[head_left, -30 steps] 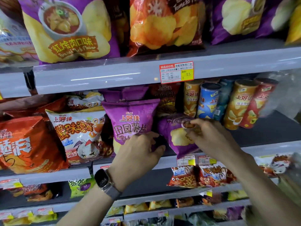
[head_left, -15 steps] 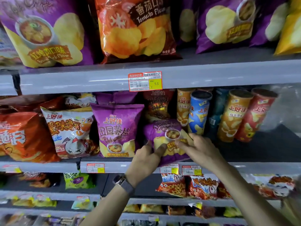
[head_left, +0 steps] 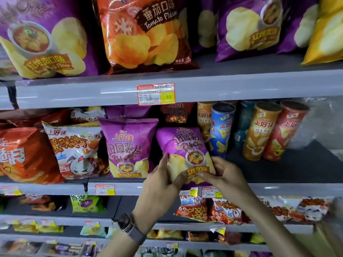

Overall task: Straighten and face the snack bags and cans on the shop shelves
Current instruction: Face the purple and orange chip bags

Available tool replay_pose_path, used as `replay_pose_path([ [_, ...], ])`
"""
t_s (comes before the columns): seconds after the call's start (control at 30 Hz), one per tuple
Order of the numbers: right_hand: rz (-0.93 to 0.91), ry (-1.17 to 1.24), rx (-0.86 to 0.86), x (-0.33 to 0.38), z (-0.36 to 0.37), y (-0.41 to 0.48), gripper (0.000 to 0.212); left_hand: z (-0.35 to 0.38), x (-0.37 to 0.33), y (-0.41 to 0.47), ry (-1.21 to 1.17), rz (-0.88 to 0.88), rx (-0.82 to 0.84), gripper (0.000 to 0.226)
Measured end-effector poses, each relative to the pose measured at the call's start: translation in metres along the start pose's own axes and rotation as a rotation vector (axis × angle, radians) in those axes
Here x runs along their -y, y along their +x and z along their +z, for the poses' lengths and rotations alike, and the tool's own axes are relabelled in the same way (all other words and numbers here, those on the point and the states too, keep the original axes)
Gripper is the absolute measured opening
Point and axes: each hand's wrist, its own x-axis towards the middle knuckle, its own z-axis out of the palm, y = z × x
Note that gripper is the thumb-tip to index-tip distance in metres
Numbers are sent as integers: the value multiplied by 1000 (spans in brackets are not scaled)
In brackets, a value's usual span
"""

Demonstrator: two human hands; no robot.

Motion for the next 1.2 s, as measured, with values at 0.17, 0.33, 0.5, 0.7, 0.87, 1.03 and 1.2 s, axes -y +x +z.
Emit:
replay_pose_path([
  [0.17, 20, 37, -18, -2, 10, -19, 46, -8, 14, -10, 6, 87, 30, 83],
  [0.33, -16, -16, -103, -8, 24, -47, 44, -13, 31, -19, -55, 180, 52, 79],
  [0.5, -46, -77, -223, -13, 40, -66, 48, -15, 53, -20, -179, 231, 106, 76],
  [0.7, -78, -73, -280, -24, 40, -86, 50, -11, 52, -28, -232, 258, 129, 76],
  [0.87, -150, -65, -333, -34, 22, -100, 54, 9, 37, -48, -238, 326, 57, 80],
  [1.03, -268, -16, -399, -35, -22, -122, 51, 31, -6, -68, -261, 457, -25, 83],
  [1.2, -464, -32, -455, -11, -85, -127, 56, 49, -68, -74, -304, 557, -146, 79],
])
